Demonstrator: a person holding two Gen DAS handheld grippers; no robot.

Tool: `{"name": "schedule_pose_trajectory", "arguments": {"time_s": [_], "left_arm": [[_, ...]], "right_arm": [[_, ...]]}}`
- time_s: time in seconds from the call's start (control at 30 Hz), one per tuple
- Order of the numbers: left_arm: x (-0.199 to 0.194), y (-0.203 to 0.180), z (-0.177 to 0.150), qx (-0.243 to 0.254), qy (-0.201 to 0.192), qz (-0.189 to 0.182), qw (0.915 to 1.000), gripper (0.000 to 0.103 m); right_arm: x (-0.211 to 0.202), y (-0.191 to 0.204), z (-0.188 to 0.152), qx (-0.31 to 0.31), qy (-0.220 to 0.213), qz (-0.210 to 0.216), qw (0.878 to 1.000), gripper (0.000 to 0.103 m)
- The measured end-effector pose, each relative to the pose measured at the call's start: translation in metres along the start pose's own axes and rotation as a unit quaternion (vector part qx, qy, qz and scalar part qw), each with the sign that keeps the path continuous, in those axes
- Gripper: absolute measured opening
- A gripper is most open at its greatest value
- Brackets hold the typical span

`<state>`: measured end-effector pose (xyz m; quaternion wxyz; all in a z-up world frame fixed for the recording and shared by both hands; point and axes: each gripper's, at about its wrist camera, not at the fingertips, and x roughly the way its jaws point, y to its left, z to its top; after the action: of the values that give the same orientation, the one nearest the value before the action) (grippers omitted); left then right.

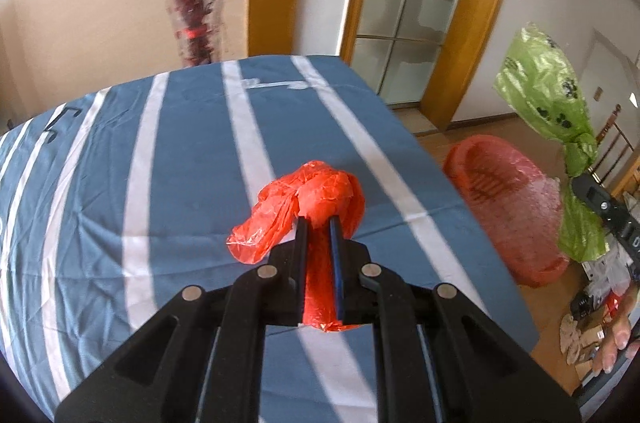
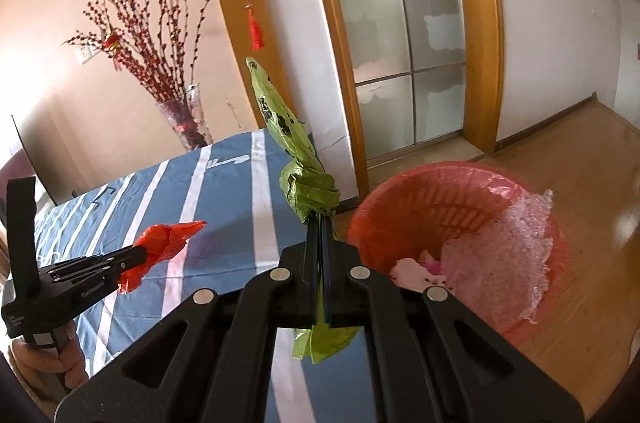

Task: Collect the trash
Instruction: 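Carry the red bag and green bag over the orange basket and open both tools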

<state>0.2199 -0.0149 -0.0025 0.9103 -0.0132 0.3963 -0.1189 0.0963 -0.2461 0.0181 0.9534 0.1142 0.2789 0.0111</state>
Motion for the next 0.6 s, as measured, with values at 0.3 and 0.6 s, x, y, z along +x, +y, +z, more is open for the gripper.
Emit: {"name": "schedule_pose_trajectory", "arguments": {"time_s": [0.3, 0.6], "left_arm": [[0.003, -0.052, 0.008, 0.031, -0.007, -0.046, 0.9984, 0.012], [0.009, -0.102, 0.013, 0.052, -0.003, -0.090, 0.9946, 0.012]], "right_arm": [[-0.008, -0.033, -0.001, 0.025, -0.006, -0.017, 1.000, 0.002], [-0.014, -0.066, -0.003, 0.050, -0.008, -0.031, 0.998, 0.002]]}}
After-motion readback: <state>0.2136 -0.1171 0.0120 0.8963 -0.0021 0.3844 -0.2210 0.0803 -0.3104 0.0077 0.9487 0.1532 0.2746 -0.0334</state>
